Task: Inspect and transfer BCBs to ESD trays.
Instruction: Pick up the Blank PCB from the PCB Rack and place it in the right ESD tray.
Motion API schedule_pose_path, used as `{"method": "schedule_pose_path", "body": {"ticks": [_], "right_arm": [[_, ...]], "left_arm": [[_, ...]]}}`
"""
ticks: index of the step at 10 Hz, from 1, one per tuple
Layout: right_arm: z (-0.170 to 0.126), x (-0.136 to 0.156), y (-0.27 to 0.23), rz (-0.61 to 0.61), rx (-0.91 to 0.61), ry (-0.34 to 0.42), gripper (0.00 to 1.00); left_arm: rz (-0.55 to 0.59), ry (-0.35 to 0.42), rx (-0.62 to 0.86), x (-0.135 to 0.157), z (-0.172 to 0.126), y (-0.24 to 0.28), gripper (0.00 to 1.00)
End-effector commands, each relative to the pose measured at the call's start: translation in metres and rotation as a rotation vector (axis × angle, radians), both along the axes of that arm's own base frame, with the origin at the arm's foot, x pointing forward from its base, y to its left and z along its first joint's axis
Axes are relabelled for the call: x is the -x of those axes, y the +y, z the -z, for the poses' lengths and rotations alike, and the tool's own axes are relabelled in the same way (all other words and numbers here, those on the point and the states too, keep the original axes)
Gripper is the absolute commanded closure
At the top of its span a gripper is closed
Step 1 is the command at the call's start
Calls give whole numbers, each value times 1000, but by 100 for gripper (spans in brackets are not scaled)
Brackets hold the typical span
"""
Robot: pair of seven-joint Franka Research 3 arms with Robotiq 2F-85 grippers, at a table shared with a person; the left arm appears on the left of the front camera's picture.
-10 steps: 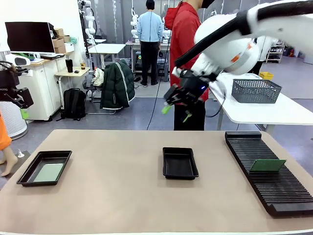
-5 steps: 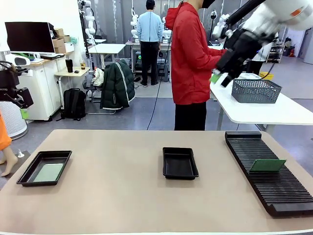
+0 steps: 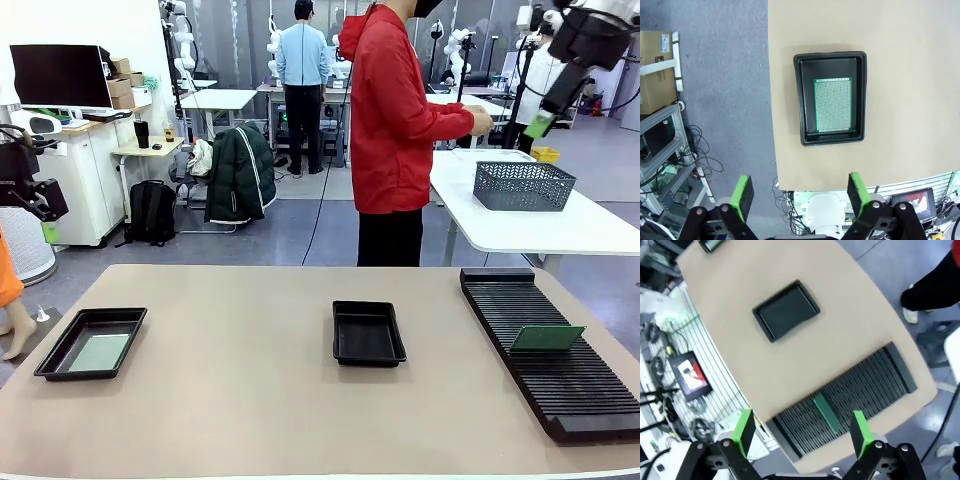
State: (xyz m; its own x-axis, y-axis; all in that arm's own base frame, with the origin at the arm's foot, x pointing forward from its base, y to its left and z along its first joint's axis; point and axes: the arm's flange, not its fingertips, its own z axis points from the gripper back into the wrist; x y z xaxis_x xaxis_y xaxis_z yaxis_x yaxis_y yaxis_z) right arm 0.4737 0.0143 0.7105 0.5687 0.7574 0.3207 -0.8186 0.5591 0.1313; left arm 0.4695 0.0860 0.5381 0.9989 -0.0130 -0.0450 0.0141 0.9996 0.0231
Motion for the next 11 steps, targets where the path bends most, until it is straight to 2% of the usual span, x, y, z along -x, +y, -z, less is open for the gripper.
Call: {"method": "schedule_pose_path", "body": {"ticks": [1,5,8,11], "right_arm": [[-5,12,-23,-77,44,-47,0],[-6,47,-67,-289,156,-89,0],[3,59,-82,-484,219,-61,0],[11,72,-90,-610,267,-50,0]], "left_arm": [[-1,-4,0,0,0,1,0],[-1,-4,0,0,0,1,0],[-1,-4,0,0,0,1,0],[-1,-4,0,0,0,1,0]]}}
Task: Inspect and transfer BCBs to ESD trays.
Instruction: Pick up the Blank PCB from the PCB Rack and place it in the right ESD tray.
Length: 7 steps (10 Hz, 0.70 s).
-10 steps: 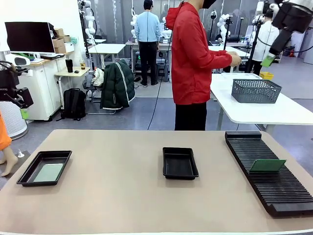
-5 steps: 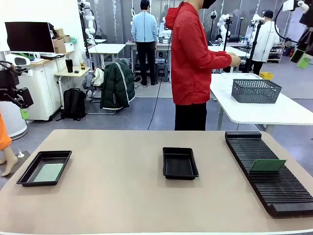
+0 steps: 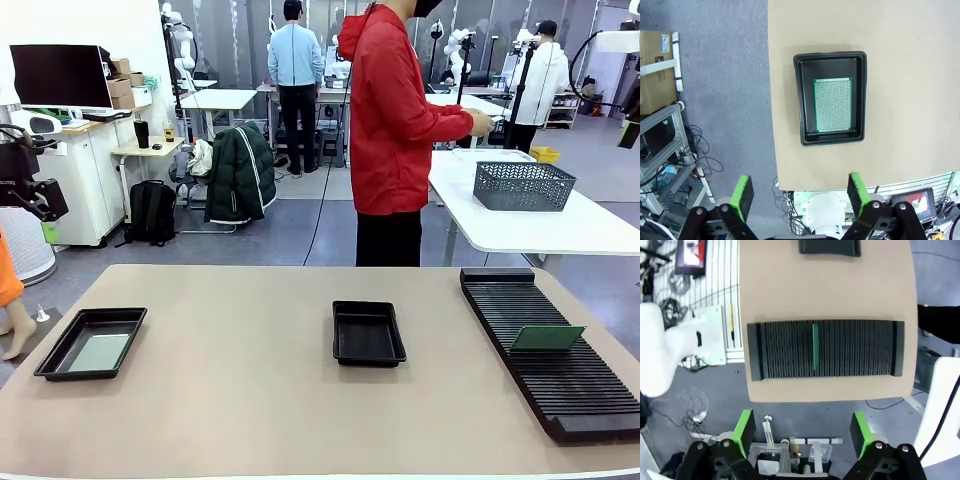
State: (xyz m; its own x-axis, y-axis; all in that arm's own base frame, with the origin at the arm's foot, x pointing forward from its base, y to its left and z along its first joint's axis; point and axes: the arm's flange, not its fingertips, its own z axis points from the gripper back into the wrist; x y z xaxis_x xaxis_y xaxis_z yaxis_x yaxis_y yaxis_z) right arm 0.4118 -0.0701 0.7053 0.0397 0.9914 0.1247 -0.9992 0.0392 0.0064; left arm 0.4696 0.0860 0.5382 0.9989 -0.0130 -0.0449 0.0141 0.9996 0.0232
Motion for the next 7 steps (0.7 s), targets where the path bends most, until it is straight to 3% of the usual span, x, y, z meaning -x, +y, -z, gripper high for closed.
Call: {"method": "schedule_pose_path", "body": {"ticks": [1,3,4,7], "right_arm": [[8,12,-8,-53,31,-10,0],[13,16,-11,-53,32,-41,0],[3,7,-4,-44,15,-1,0],[3,7,-4,-44,15,-1,0]], "left_arm": [[-1,-4,0,0,0,1,0],[-1,-4,0,0,0,1,0],[-1,-4,0,0,0,1,0],[-1,-4,0,0,0,1,0]]}}
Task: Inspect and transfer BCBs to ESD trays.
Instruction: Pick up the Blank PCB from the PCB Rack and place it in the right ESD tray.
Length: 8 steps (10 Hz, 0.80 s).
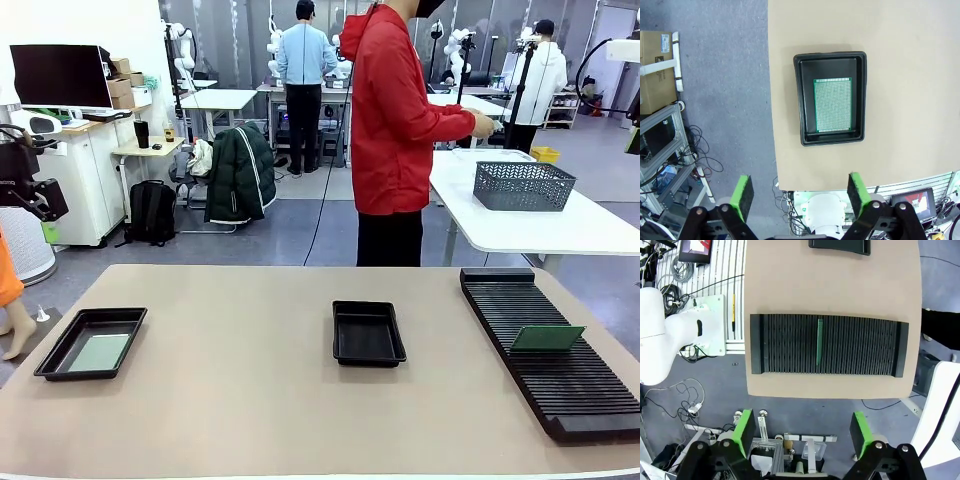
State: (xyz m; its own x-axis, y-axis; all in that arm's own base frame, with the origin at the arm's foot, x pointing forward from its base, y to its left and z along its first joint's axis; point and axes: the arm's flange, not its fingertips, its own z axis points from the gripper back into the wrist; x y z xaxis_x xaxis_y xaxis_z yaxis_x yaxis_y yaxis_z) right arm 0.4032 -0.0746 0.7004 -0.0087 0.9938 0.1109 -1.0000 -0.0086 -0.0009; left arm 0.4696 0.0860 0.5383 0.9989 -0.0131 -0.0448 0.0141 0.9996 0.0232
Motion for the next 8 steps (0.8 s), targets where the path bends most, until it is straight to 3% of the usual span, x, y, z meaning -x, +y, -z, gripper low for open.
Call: {"method": "schedule_pose_path", "body": {"ticks": [1,5,8], "right_arm": [[-2,-1,1,4,1,6,0],[0,0,0,0,0,0,0],[35,0,-3,-66,-5,-85,0]], "left_arm": [[-1,-3,0,0,0,1,0],[-1,-3,0,0,0,1,0],[-1,-3,0,0,0,1,0]]}}
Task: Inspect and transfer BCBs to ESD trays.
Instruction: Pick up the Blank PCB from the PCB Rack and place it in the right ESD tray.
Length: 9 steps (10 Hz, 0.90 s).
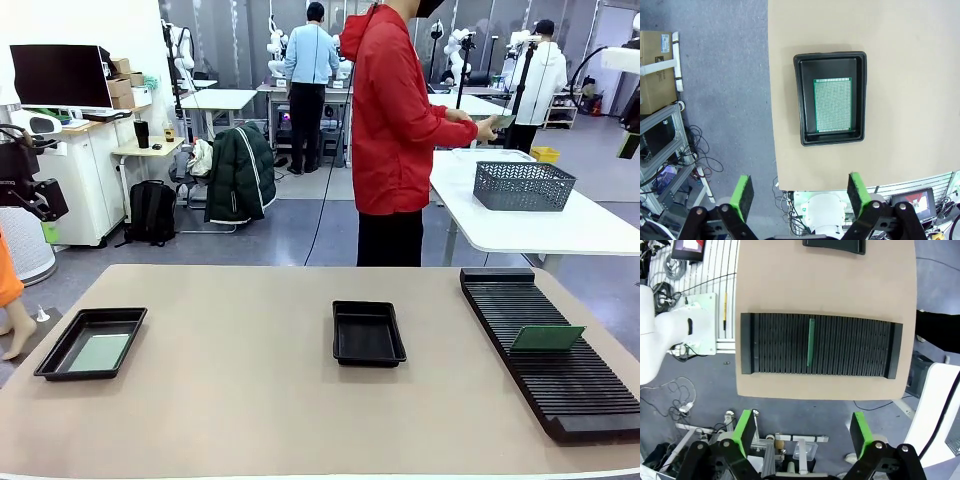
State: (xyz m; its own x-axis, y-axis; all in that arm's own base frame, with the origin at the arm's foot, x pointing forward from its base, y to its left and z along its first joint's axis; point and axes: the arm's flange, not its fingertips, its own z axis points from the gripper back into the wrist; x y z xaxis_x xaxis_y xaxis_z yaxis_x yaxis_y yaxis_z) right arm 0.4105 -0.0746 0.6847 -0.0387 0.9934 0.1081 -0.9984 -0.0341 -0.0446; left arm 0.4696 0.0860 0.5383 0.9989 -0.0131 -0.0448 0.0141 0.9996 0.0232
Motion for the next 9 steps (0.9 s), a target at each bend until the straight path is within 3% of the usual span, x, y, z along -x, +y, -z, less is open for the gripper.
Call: {"method": "schedule_pose_path", "body": {"ticks": [1,9], "right_arm": [[31,9,-2,-65,-8,-63,0],[159,-4,19,-108,-4,-94,0]], "left_arm": [[-1,-3,0,0,0,1,0],[-1,-3,0,0,0,1,0]]}}
